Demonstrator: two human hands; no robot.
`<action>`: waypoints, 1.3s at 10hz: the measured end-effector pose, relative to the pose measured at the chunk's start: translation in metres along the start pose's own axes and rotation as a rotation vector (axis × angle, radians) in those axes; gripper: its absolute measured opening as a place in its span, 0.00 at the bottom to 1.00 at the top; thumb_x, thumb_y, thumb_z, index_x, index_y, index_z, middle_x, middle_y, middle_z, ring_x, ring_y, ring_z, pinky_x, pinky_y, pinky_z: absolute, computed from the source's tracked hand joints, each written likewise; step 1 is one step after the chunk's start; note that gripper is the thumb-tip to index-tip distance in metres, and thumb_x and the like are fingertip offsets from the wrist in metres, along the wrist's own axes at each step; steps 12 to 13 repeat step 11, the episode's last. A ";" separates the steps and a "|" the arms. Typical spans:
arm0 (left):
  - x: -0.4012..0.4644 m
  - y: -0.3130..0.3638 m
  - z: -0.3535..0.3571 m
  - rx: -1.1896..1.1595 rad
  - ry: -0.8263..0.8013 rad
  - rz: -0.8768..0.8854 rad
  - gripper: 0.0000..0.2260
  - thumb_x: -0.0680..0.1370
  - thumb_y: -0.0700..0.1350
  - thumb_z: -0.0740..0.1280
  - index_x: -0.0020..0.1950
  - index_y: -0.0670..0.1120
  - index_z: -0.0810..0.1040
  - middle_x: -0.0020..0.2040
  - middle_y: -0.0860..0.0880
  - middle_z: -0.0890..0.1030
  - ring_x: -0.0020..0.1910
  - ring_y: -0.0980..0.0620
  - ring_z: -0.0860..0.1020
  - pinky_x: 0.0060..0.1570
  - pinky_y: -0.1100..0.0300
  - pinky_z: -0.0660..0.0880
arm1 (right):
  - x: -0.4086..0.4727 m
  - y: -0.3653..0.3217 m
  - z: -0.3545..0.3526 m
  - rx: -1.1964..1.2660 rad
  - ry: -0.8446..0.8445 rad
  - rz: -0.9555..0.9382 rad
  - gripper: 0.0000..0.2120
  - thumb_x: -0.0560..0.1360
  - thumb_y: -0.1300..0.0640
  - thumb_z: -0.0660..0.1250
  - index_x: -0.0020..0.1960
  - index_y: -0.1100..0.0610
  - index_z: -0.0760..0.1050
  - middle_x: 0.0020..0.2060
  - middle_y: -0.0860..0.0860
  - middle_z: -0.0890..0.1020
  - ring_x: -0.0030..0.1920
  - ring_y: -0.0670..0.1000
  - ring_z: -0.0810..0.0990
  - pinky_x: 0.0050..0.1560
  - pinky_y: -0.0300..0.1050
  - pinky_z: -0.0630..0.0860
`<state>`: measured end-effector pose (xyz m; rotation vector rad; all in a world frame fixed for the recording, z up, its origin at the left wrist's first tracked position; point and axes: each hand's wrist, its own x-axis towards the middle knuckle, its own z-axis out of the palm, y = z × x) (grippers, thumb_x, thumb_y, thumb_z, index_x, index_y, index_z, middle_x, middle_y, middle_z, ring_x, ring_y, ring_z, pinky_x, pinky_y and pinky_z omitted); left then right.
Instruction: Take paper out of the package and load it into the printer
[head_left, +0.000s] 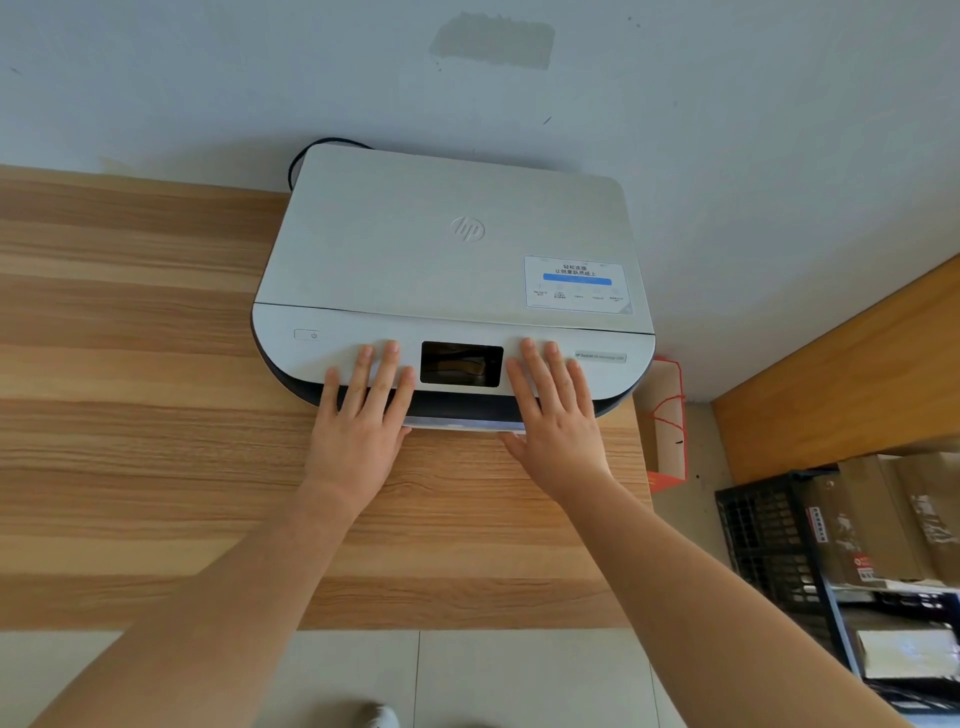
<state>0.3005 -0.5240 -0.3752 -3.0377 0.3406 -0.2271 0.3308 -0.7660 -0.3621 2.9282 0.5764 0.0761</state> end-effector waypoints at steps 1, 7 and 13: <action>0.002 0.002 0.003 0.006 0.011 -0.021 0.32 0.75 0.48 0.70 0.74 0.43 0.60 0.78 0.39 0.54 0.76 0.37 0.53 0.69 0.35 0.59 | 0.002 0.001 0.004 0.028 0.052 0.000 0.44 0.74 0.47 0.69 0.79 0.56 0.47 0.79 0.55 0.41 0.78 0.59 0.42 0.76 0.57 0.38; 0.006 0.010 0.001 0.012 -0.061 -0.076 0.32 0.73 0.50 0.69 0.73 0.43 0.61 0.77 0.39 0.54 0.74 0.37 0.55 0.67 0.33 0.59 | 0.007 -0.007 0.010 0.053 0.135 0.039 0.45 0.67 0.49 0.74 0.75 0.58 0.53 0.76 0.56 0.50 0.76 0.59 0.45 0.74 0.59 0.42; -0.014 0.005 -0.095 -0.296 -0.316 -0.079 0.35 0.75 0.68 0.51 0.77 0.57 0.41 0.79 0.51 0.38 0.77 0.49 0.40 0.75 0.47 0.49 | -0.035 -0.016 -0.090 0.391 -0.220 0.014 0.45 0.73 0.31 0.59 0.79 0.48 0.41 0.79 0.47 0.38 0.77 0.50 0.32 0.77 0.53 0.39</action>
